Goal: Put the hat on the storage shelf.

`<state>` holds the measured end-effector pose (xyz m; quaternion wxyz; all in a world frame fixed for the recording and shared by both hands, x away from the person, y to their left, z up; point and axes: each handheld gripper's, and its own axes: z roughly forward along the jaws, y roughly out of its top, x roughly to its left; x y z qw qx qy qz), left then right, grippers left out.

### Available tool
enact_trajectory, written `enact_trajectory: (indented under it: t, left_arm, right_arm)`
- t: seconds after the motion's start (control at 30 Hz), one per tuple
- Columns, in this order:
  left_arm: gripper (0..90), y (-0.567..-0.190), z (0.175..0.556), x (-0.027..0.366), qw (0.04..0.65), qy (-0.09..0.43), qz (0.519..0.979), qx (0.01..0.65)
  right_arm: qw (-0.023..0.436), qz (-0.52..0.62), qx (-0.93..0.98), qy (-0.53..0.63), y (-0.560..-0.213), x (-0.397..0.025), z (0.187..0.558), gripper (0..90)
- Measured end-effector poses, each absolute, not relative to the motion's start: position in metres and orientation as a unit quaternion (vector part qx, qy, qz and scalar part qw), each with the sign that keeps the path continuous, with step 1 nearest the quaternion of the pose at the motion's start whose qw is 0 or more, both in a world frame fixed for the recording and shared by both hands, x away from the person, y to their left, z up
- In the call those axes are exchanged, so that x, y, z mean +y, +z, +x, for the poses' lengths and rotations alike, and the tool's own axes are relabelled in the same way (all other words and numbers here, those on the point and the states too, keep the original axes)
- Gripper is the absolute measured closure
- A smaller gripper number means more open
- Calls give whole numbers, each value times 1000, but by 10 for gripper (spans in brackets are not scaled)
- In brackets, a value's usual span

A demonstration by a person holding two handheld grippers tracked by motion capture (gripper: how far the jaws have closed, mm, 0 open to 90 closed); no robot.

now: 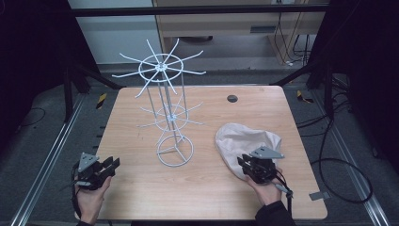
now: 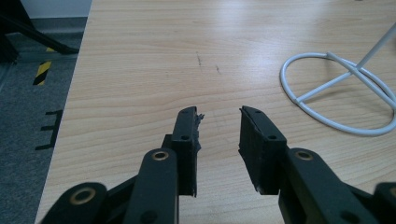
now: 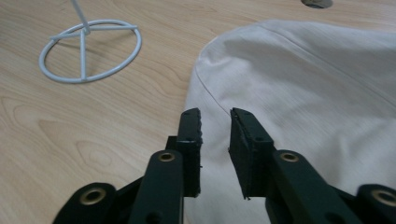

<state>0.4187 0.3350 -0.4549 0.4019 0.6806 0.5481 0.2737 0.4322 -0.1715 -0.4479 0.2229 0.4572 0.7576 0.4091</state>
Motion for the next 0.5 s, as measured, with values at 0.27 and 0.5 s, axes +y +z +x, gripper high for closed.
enact_trajectory:
  t: [0.27,0.5]
  left_arm:
    - [666,-455,419,336,400,274,682,548]
    - [664,-456,420,336,399,274,682,548]
  right_arm:
    - [236,457,762,394,-456,-139,463,604]
    - [242,474,762,370,-469,-129,483,542]
